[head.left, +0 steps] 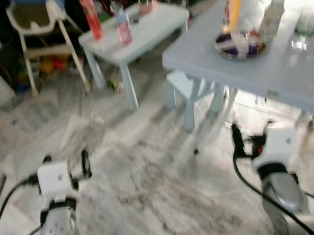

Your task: Restocking fridge

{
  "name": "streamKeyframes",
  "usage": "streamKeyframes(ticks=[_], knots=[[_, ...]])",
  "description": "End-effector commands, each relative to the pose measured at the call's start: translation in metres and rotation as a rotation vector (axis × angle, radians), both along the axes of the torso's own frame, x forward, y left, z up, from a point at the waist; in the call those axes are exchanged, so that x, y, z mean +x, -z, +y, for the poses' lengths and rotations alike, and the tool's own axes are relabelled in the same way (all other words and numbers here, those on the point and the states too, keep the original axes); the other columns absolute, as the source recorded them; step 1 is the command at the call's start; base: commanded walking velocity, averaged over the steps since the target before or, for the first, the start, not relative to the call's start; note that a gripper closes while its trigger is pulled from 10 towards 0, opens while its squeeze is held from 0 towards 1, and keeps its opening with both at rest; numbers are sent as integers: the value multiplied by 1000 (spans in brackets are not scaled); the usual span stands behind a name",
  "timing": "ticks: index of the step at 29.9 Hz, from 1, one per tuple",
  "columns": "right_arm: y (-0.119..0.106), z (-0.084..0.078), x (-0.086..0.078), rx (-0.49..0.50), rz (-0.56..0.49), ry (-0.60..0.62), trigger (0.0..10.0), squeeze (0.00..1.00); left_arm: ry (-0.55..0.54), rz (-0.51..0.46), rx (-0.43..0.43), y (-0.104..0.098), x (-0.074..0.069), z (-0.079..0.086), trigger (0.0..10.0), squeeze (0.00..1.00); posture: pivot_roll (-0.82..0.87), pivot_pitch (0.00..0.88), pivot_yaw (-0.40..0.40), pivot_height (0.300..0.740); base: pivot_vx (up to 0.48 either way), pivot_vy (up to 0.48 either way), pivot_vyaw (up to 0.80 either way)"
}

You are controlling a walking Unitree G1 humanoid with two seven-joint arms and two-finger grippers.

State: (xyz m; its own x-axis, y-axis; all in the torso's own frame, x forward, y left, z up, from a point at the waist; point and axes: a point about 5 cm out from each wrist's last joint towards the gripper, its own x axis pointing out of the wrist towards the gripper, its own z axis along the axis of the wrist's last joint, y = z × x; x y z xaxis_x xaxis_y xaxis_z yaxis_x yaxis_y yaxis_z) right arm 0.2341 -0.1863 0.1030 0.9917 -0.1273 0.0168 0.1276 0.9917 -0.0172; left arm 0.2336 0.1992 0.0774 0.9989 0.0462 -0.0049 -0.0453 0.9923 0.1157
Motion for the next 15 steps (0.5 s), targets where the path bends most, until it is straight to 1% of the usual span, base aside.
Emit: streamKeyframes(ticks=[1, 3, 8, 11, 15], knots=[[3, -3, 0, -5, 20, 8, 10000, 0, 42, -18, -2, -6, 7, -9, 10000, 0, -17, 49, 63, 740, 300, 375, -800], [0, -1, 2, -9, 9, -2, 10000, 0, 52, -28, 2, -9, 13, -9, 10000, 0, -18, 47, 65, 740, 302, 373, -800], [-1, -2, 3, -15, 4, 0, 10000, 0, 54, -35, -2, -13, 17, -8, 10000, 0, -21, 44, 68, 740, 300, 375, -800], [-4, 0, 6, -19, -20, -21, 10000, 0, 64, -32, -42, -11, 17, -11, 10000, 0, -22, 46, 68, 740, 304, 371, -725], [-4, 6, 9, -22, -31, -53, 10000, 0, 124, -1, -70, -5, 15, -25, 10000, 0, -13, 57, 60, 740, 296, 365, 0]])
